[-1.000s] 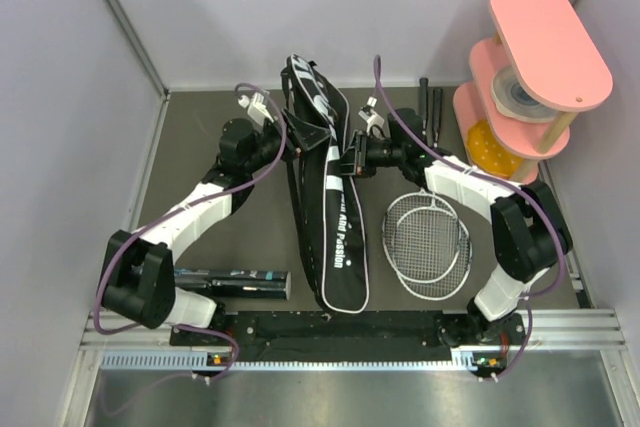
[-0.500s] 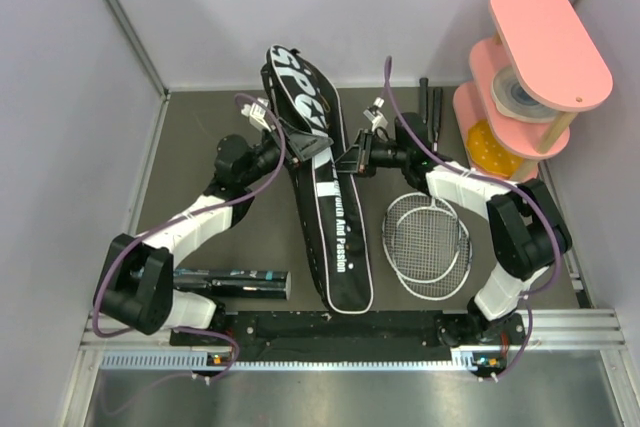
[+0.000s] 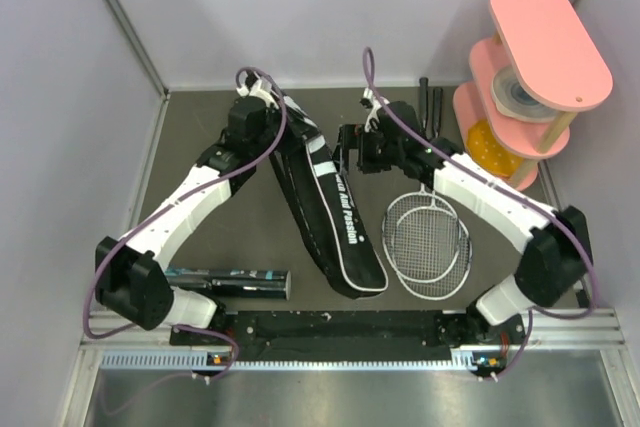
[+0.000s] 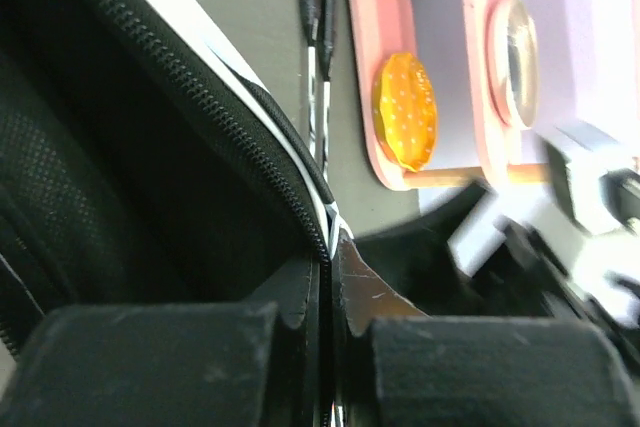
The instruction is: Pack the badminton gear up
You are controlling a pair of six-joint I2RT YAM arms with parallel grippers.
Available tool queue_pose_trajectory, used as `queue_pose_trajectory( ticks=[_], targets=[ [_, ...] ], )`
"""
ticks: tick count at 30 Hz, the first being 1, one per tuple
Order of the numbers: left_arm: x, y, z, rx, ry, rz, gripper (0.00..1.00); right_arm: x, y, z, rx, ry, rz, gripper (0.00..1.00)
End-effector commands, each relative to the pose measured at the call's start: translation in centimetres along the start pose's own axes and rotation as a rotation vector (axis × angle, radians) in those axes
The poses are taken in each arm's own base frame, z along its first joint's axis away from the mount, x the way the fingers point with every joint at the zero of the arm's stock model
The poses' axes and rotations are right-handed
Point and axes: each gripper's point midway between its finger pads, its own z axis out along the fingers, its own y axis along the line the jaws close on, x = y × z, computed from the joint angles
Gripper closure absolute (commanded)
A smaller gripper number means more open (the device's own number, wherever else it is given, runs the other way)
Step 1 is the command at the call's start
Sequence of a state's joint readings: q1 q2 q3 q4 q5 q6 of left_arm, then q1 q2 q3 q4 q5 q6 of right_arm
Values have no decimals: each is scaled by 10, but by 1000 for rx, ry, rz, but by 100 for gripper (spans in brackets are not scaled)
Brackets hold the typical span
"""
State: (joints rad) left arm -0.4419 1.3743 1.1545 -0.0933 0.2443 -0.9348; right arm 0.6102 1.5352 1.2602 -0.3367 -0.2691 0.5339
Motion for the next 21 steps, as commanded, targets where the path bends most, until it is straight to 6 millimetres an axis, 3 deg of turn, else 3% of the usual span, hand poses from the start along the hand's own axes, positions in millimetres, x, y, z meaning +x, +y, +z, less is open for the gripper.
queue_pose_trajectory(
  ticks=[1,2,5,9,14,16,19,21],
  targets=[
    [-8,13,9,-182,-38,41,100,-15,26,-54,195,-99,-279,2],
    [-14,9,9,-200,-63,50,100,-27,26,-64,254,-155,-303,1],
    [-13,22,10,-291,-95,63,100,-35,49,-86,256,-209,-382,1],
    [-6,28,17,-326,-70,62,100,-34,73,-102,224,-241,-471,1],
    [-1,26,19,-329,-61,43,100,-2,97,-78,158,-189,-559,1],
    [-1,23,18,-323,-55,30,100,9,94,-69,213,-196,-615,1],
    [1,24,14,-341,-53,1,100,15,92,-54,245,-222,-651,1],
    [2,25,12,-344,-54,-13,100,17,103,-49,228,-264,-686,1]
  ],
)
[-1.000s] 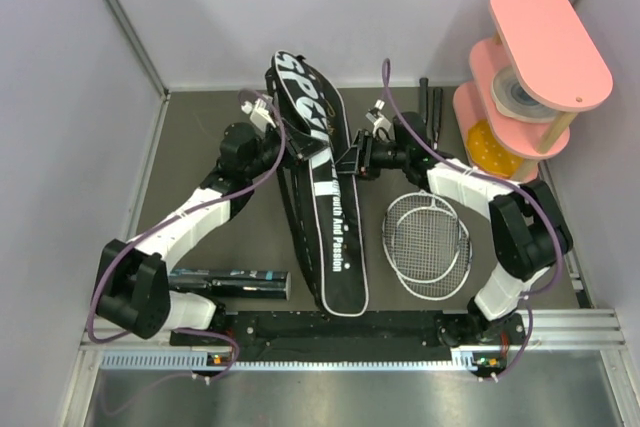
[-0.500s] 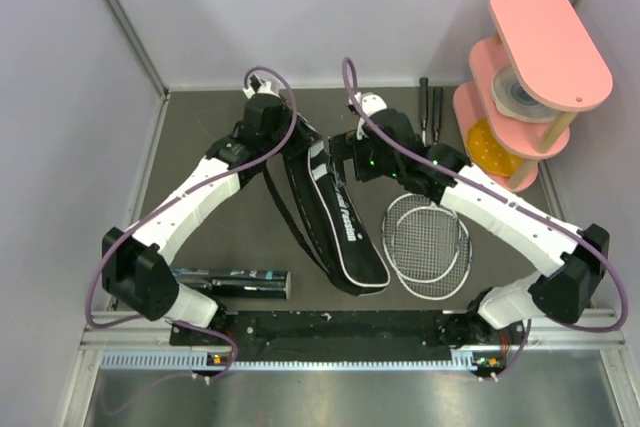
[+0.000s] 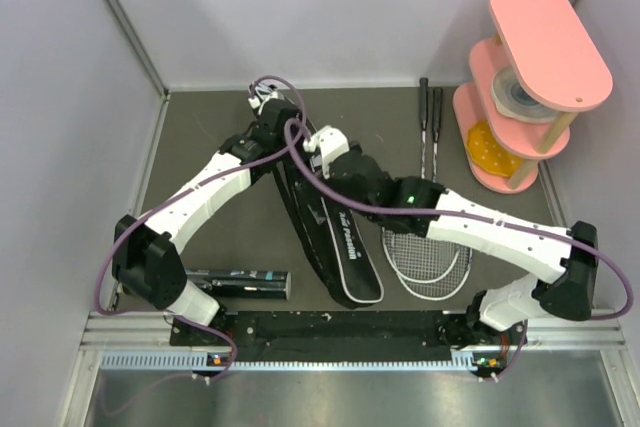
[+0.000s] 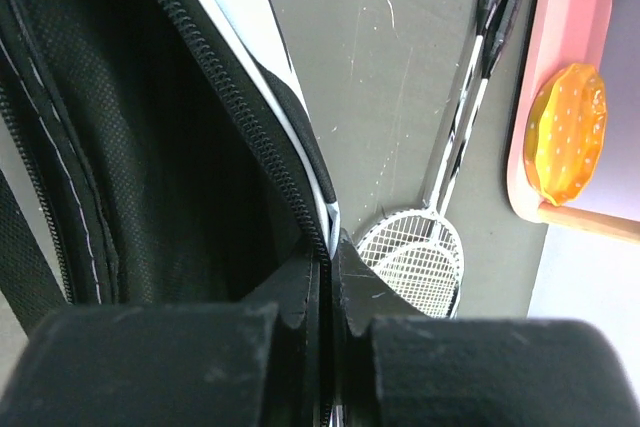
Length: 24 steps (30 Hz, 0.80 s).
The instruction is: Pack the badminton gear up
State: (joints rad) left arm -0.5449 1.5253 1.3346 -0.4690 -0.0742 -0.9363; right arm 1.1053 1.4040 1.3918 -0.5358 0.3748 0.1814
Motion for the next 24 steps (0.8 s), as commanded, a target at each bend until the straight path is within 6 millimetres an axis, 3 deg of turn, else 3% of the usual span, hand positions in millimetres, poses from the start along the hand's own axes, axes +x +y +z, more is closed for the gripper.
queue_pose_trajectory(
  ticks=[1,6,9,13,17,18,19,21,22,23,24],
  targets=[
    [-24,-28,-22,73,-73,-47,100,-5,5,14,72,-92,-76,1],
    [-17,-29,-24,77,-34,-49,100,14,13,34,89,-48,-110,1],
    [-19,-30,-28,74,-36,-51,100,19,0,41,203,-38,-117,4],
    [-19,-33,-35,90,-26,-46,100,19,-14,42,294,-52,-113,25],
    [-19,-35,-40,111,-32,-22,100,11,-13,42,290,-99,-96,48],
    [-17,-33,-40,116,-29,-7,100,10,-14,42,294,-108,-88,54],
    [-19,-33,-41,125,-38,28,100,9,-14,42,296,-117,-80,68],
    [-17,-28,-45,130,-38,48,89,6,-15,44,293,-134,-58,81],
    [-19,-24,-46,138,-48,67,81,6,-18,44,298,-139,-31,95],
    [-24,-35,-57,209,-67,77,62,4,-20,45,297,-146,-12,100],
    [-19,-26,-54,205,-66,87,54,7,-21,47,288,-142,1,100]
  ],
)
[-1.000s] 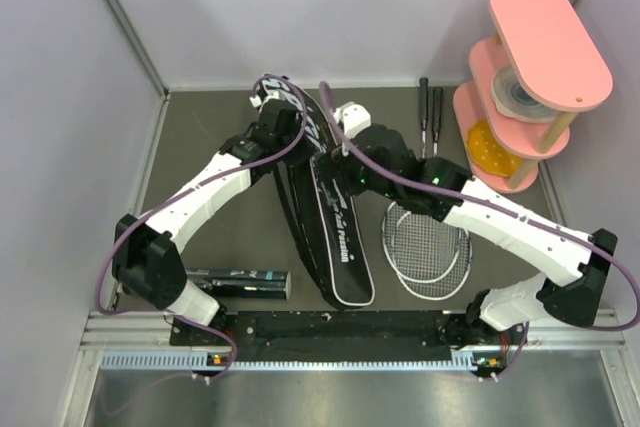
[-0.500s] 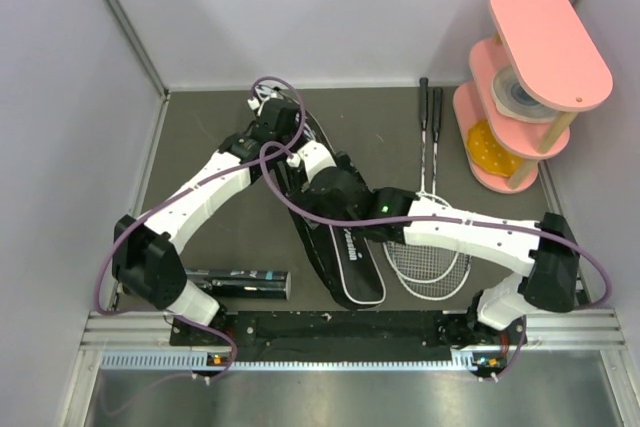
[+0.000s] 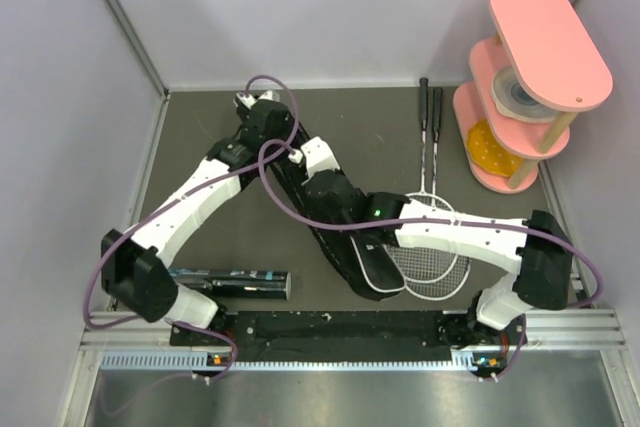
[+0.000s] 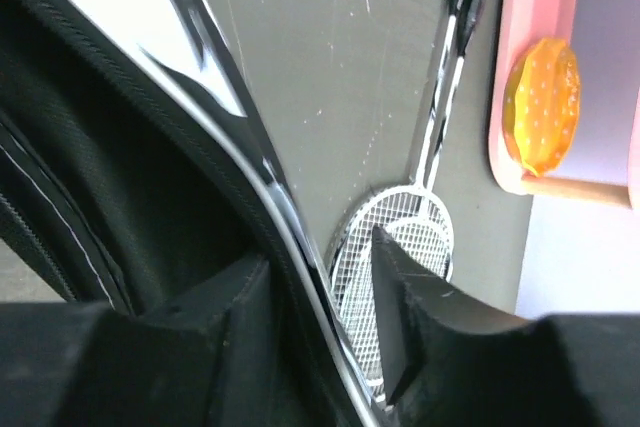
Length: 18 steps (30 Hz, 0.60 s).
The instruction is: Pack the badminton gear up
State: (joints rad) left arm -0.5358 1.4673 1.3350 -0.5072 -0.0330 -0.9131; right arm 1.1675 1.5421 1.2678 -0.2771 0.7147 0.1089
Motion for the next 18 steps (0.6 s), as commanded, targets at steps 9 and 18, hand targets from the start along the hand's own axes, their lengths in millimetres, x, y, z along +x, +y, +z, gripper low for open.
queue_pose_trajectory(
  ticks=[9,18],
  targets=[
    [-31,13,-92,239,-236,273,17,-20,-16,2,-212,-143,369,100],
    [4,63,-78,165,-117,84,14,-23,-21,-3,-413,-174,574,100]
  ],
)
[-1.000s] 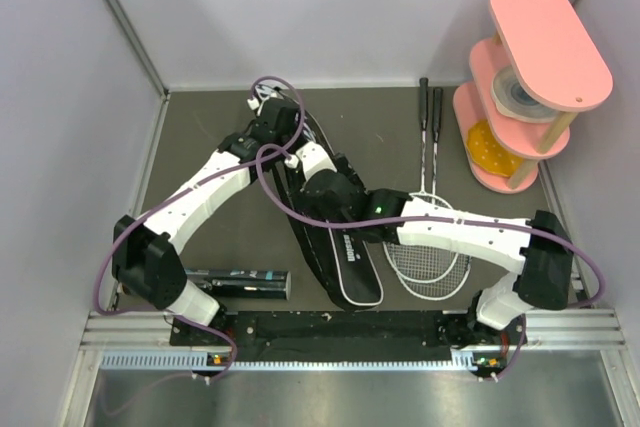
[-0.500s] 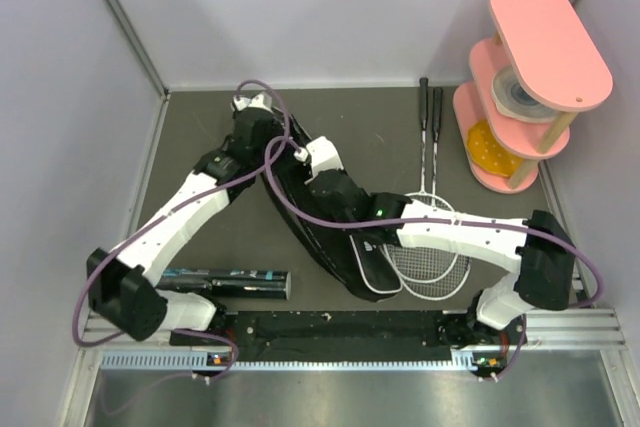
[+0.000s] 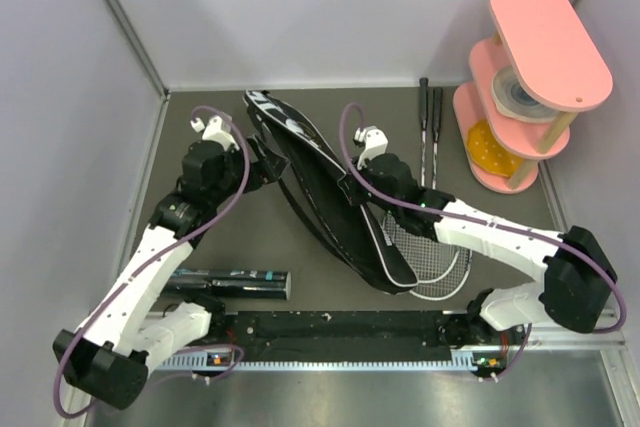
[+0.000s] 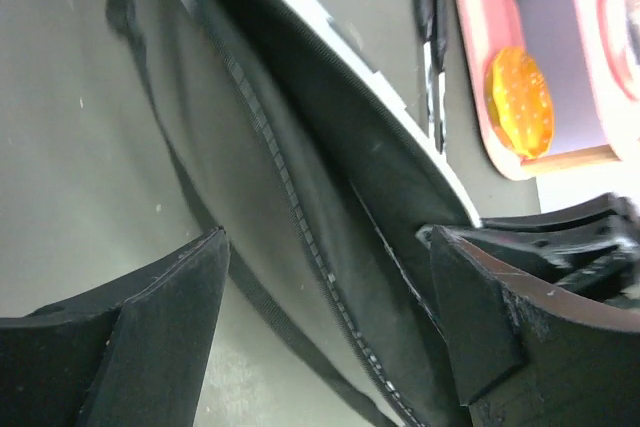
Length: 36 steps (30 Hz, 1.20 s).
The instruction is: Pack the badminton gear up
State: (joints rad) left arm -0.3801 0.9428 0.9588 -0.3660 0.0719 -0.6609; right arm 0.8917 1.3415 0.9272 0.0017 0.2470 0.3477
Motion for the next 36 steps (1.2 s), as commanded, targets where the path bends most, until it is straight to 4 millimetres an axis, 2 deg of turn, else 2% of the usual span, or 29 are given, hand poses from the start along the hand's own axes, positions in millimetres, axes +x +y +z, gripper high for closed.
queue_pose_trajectory(
  ticks=[1,2,4,7,10,13,14,18,24,25,26,27,29,31,33,34,35,36],
  targets=[
    [32,12,20,17,106,-125,14,-53,39,-15,-223,-141,158,100],
    [41,17,24,16,125,-150,14,-55,39,-16,-229,-146,162,100],
    [42,9,32,73,131,-198,14,-56,42,-17,-246,-142,178,100],
    [50,13,43,76,141,-235,14,-56,46,-19,-272,-140,192,100],
    [53,17,54,66,146,-258,19,-57,47,-19,-283,-142,206,100],
    [58,10,60,107,188,-247,25,-55,47,-17,-281,-136,210,100],
    [54,4,60,124,193,-241,27,-55,48,-17,-281,-136,210,100],
    [58,5,63,119,214,-243,35,-52,51,-15,-300,-121,209,100],
    [49,9,65,86,191,-198,68,-49,49,-8,-282,-105,211,100],
    [50,19,64,25,192,-187,76,-49,47,-7,-272,-104,219,100],
    [42,19,63,8,176,-167,91,-46,45,-5,-260,-86,225,100],
    [39,24,62,-20,163,-127,98,-48,34,-1,-216,-88,240,100],
    [32,39,57,-110,144,-73,100,-42,23,5,-163,-55,276,100],
    [24,44,52,-150,120,-33,100,-40,13,11,-137,-43,309,100],
    [20,54,48,-200,103,-3,100,-30,10,21,-131,4,316,93],
    [16,52,48,-198,95,2,100,-35,12,24,-135,10,316,90],
    [15,57,46,-230,90,4,100,-17,8,35,-105,71,308,84],
    [16,59,49,-248,102,-2,100,-15,7,39,-97,88,297,82]
  ],
)
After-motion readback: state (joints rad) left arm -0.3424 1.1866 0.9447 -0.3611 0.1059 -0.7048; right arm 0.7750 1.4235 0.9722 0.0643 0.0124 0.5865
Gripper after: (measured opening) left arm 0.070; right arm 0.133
